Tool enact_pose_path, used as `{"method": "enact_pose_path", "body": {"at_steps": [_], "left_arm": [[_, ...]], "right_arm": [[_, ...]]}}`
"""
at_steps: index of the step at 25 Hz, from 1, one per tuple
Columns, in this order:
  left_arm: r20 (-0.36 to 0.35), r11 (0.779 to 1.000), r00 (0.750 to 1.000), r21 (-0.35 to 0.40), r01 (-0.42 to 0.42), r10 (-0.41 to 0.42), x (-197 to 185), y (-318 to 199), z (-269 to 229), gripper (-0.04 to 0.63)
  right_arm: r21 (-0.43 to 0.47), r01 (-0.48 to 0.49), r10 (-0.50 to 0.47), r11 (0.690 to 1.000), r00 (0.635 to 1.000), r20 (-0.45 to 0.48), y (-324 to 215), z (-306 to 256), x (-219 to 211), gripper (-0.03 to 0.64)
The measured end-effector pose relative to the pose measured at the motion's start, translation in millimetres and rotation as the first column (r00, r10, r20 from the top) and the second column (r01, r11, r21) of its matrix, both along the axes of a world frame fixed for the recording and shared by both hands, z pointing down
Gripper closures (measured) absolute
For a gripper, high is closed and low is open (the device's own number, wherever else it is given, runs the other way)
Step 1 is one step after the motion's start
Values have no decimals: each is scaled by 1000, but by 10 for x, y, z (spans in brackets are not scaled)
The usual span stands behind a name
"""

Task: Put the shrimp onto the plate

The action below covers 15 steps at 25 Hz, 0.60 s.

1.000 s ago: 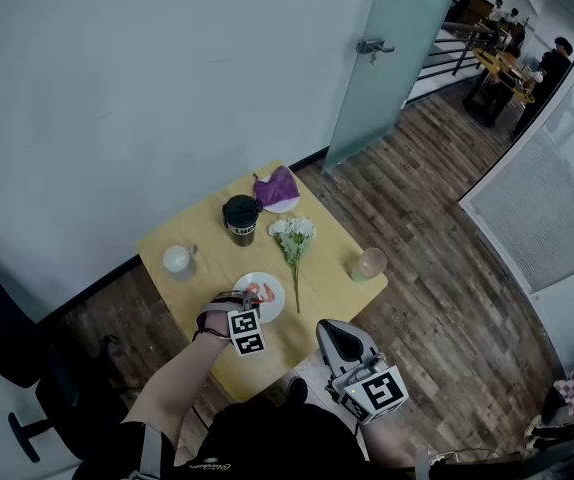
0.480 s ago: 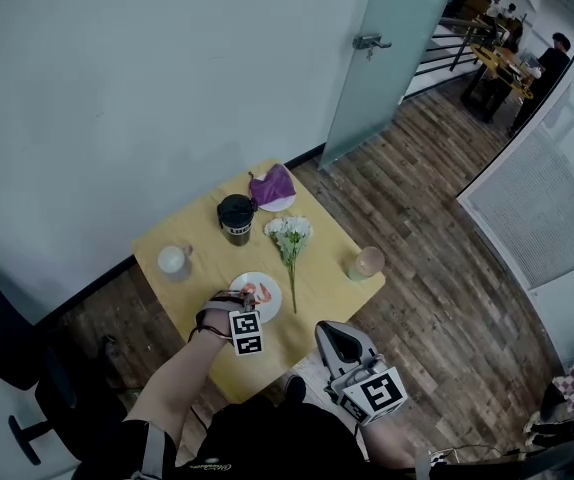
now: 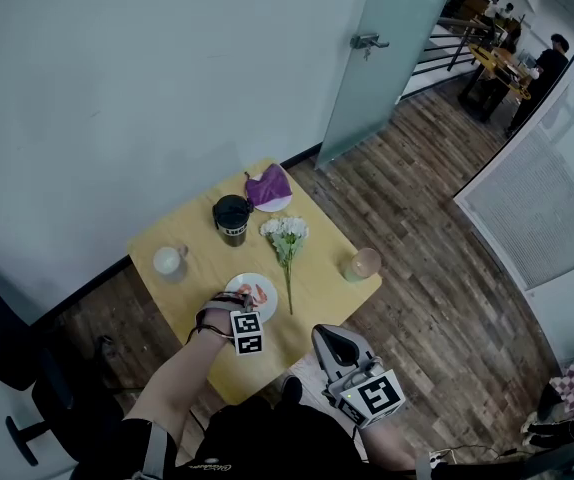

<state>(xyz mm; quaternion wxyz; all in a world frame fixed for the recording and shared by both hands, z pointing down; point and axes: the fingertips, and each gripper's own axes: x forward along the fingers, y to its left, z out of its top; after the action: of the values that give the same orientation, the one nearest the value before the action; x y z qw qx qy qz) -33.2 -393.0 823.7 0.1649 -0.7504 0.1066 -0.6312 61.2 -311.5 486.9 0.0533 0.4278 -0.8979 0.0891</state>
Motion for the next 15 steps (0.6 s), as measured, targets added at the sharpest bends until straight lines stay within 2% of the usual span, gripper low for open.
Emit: {"method": "enact_pose_path", "body": {"at_steps": [10, 15], "left_arm": [[-5, 1000, 1000, -22, 12, -12, 30, 22, 31, 534], [-5, 1000, 1000, -16, 10, -10, 17, 4, 25, 534]], "right_arm": [[-20, 0, 0, 1000, 1000, -14, 30, 43, 8, 615], [-10, -2, 2, 1000, 1000, 13, -8, -45, -48, 615]]}}
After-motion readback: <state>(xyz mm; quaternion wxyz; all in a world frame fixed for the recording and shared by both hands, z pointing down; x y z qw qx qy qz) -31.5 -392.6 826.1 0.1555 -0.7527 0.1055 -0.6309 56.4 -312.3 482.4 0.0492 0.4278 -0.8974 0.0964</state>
